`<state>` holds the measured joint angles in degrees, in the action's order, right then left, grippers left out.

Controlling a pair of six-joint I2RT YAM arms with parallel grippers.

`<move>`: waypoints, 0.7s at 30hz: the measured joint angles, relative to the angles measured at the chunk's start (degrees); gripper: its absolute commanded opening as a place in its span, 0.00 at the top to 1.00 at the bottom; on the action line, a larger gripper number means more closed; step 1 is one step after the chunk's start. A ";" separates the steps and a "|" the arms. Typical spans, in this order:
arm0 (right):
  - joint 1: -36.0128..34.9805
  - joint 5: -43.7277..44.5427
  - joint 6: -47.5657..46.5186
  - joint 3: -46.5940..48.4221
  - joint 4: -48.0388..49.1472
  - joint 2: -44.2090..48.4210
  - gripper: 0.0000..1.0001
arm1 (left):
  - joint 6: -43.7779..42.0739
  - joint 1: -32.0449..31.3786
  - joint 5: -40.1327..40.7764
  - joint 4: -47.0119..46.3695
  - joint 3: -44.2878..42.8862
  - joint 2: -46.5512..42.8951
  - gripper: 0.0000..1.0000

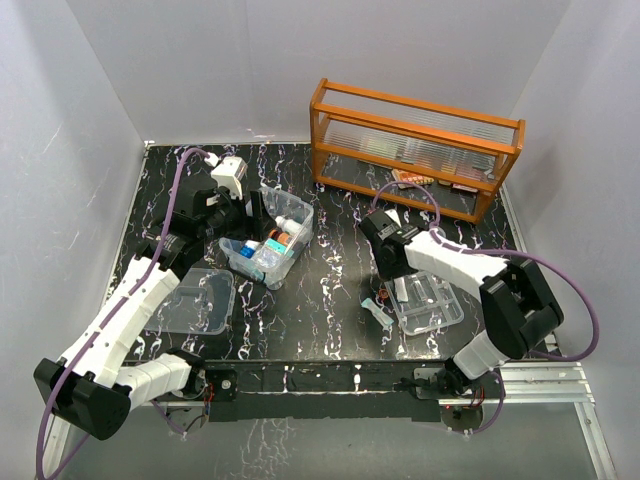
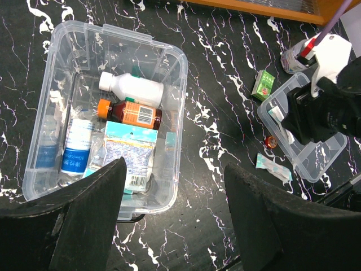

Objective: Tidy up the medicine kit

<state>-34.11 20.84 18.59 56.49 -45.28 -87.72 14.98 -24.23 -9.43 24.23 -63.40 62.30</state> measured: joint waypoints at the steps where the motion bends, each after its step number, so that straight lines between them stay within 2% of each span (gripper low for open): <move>1: 0.00 -0.72 0.42 0.22 -0.13 0.72 0.59 | -0.02 0.00 0.00 -0.02 -0.04 0.00 0.31; 7: -0.66 -6.16 2.69 0.42 -0.31 4.94 0.51 | -0.20 0.00 0.00 -0.04 -0.24 0.02 0.31; 10: -3.56 -6.62 4.13 0.42 -1.22 5.31 0.47 | -0.20 0.00 0.00 -0.20 -0.26 0.02 0.31; 16: -12.79 -7.32 6.51 0.39 -3.76 5.27 0.48 | -0.20 0.00 0.00 -0.22 -0.26 0.02 0.31; 21: -14.62 -8.98 8.02 -0.26 -4.35 4.17 0.52 | -0.20 0.00 -0.02 -0.22 -0.26 0.02 0.31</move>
<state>-48.73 11.86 26.61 56.23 -49.63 -83.55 14.79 -24.23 -9.45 24.01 -63.66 62.33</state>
